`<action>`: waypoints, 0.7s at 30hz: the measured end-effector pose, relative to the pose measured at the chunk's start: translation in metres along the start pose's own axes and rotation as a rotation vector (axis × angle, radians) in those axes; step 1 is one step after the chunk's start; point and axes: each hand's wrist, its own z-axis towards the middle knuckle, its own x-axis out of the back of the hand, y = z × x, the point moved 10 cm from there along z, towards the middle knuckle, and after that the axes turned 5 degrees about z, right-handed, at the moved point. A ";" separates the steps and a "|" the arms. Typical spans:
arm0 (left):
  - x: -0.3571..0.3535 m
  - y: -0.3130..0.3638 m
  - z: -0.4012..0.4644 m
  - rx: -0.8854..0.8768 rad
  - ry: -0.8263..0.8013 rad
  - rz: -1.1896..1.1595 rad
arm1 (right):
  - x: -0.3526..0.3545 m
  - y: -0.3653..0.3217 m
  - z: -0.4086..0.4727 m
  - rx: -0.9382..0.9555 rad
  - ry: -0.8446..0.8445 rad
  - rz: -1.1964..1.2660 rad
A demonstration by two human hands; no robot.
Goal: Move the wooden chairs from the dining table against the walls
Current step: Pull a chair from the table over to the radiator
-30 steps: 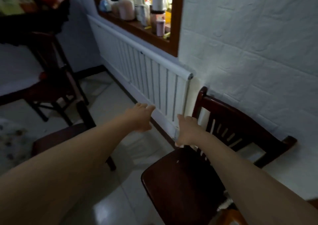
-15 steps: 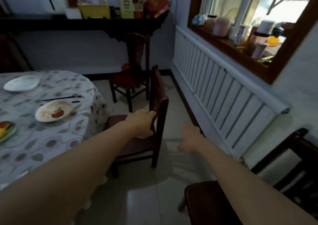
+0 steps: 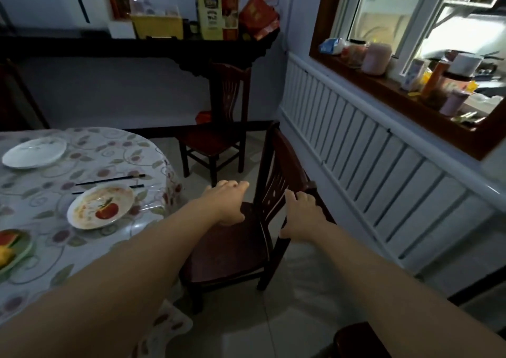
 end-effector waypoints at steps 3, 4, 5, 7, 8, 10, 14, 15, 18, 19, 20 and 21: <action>0.003 -0.005 0.023 -0.039 -0.002 -0.008 | 0.008 -0.005 0.023 -0.032 0.070 -0.029; 0.005 -0.007 0.033 -0.048 0.000 -0.005 | 0.012 -0.005 0.032 -0.038 0.098 -0.025; 0.006 -0.008 0.045 -0.056 -0.001 0.002 | 0.016 -0.005 0.042 -0.043 0.125 -0.018; 0.010 -0.010 0.071 -0.072 -0.010 0.008 | 0.023 0.000 0.065 -0.057 0.159 0.003; 0.012 -0.010 0.085 -0.075 -0.013 0.010 | 0.026 0.003 0.079 -0.069 0.168 0.015; 0.016 -0.009 0.117 -0.081 -0.025 0.019 | 0.033 0.013 0.110 -0.096 0.166 0.036; 0.020 0.001 0.184 -0.097 -0.047 0.020 | 0.042 0.035 0.172 -0.164 0.143 0.051; 0.021 0.004 0.200 -0.102 -0.052 0.018 | 0.043 0.041 0.185 -0.181 0.134 0.056; 0.025 0.014 0.245 -0.134 -0.037 0.035 | 0.043 0.056 0.220 -0.208 0.101 0.063; 0.025 0.017 0.261 -0.147 -0.034 0.042 | 0.041 0.061 0.229 -0.220 0.082 0.069; 0.024 0.019 0.273 -0.156 -0.027 0.047 | 0.040 0.064 0.236 -0.231 0.066 0.074; 0.023 0.024 0.290 -0.170 -0.020 0.054 | 0.039 0.070 0.244 -0.250 0.051 0.072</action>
